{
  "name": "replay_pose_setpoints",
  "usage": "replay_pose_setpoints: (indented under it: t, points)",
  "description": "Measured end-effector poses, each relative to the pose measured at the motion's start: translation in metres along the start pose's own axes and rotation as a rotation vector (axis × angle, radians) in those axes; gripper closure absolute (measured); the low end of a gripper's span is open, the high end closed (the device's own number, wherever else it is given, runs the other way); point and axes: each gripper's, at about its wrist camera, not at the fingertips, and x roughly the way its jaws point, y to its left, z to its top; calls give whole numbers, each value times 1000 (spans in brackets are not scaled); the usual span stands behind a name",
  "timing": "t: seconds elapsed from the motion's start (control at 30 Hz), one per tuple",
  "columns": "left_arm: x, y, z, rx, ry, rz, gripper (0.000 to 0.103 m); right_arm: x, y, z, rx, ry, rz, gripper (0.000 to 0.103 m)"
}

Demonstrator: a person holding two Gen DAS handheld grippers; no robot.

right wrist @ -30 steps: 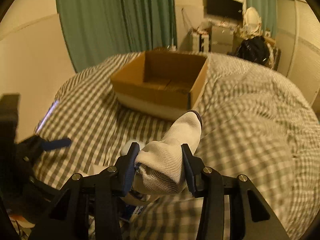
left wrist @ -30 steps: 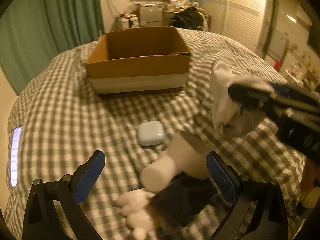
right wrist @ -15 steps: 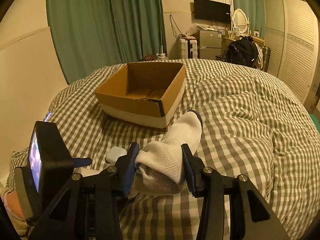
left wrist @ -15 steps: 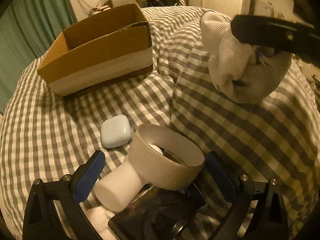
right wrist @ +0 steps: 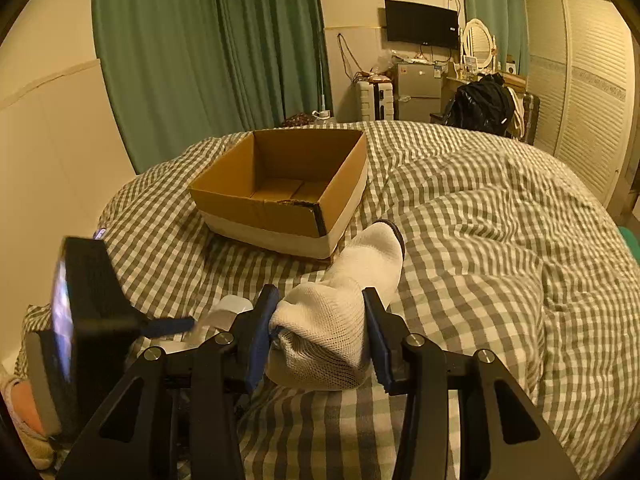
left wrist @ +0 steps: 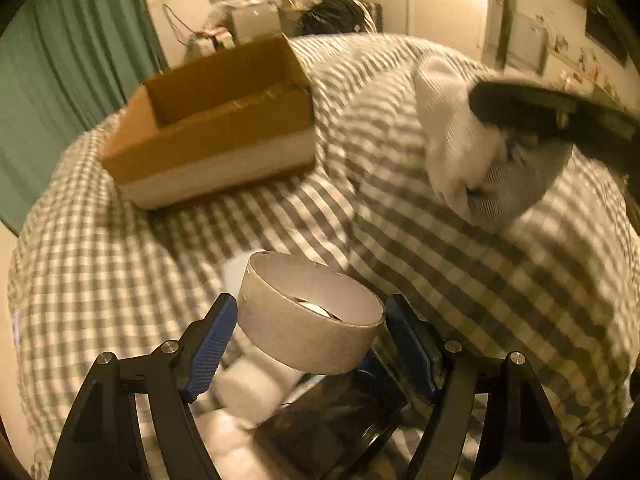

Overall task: Organize objects
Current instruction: 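Carry the sock and tape roll into the box and open both tools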

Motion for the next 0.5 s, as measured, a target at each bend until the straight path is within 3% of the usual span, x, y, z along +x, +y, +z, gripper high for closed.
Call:
replay_pose_setpoints:
  t: [0.5]
  points:
    - [-96, 58, 27, -139, -213, 83, 26, -52, 50, 25, -129, -125, -26, 61]
